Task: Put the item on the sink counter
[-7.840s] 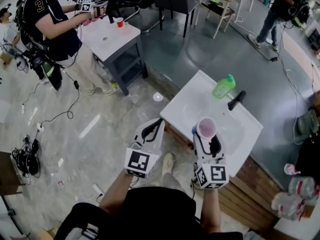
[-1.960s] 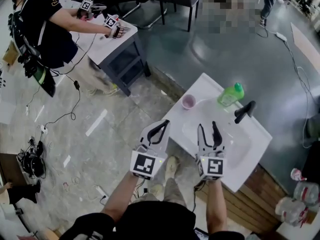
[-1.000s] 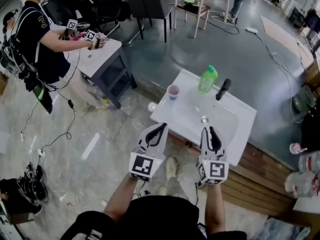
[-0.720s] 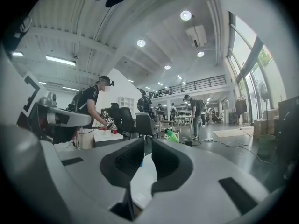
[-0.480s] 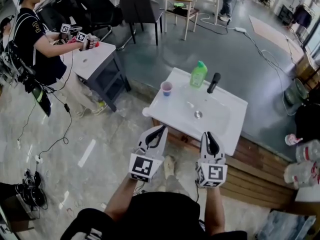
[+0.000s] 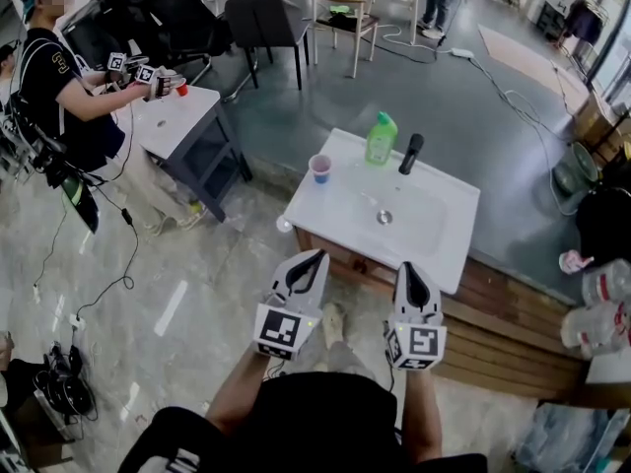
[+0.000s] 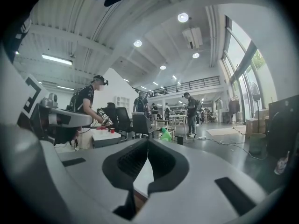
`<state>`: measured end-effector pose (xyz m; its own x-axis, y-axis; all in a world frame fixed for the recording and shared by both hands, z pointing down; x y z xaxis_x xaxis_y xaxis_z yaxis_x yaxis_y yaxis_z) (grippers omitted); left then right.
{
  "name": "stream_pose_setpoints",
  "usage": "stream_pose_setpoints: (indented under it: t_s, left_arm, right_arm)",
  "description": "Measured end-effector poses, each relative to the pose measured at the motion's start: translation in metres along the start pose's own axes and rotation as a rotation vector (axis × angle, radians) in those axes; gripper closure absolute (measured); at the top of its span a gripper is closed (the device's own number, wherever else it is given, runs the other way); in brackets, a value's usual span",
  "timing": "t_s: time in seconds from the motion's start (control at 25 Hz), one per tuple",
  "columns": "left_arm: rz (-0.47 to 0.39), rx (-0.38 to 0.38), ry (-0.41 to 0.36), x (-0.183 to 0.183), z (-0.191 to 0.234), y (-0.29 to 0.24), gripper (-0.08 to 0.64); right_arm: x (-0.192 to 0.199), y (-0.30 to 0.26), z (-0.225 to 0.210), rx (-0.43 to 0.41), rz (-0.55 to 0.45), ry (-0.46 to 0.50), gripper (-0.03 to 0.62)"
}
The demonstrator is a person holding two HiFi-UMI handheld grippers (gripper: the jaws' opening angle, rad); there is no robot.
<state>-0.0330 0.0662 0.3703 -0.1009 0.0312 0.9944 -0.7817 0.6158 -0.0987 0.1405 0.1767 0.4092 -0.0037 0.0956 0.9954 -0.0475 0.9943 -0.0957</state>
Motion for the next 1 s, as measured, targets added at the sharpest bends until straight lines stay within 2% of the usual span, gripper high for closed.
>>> stream_pose_setpoints:
  t_s: [0.24, 0.68, 0.88, 1.0]
  left_arm:
    - [0.015, 0.008, 0.005, 0.0029, -0.003, 0.0021, 0.557]
    - [-0.014, 0.007, -0.022, 0.003, 0.0018, -0.0017, 0.557]
    - [0.007, 0.001, 0.015, 0.0066, 0.0002, -0.0013, 0.557]
    - [-0.009, 0.005, -0.001, 0.0038, -0.0006, -0.0013, 0.557]
  right_arm:
    - [-0.001, 0.0018, 0.0013, 0.002, -0.007, -0.001, 0.592]
    - [-0.003, -0.0031, 0.001, 0.002, -0.01, 0.003, 0.594]
    - [-0.0007, -0.0041, 0.0008, -0.008, -0.01, -0.005, 0.594]
    - [-0.0061, -0.0025, 0.0003, -0.005, -0.008, -0.003, 0.594]
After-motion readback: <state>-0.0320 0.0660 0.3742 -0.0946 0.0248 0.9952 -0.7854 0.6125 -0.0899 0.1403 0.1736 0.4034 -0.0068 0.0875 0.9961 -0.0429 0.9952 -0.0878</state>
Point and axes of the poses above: the fingertips, and each gripper's own axes: y backward along the fingers, z to its left, x out of its underside, the point moved 5 cm from there along y, backward along the fingers, and after that the axes turned 11 degrees about -x, right-handed, at the moved point
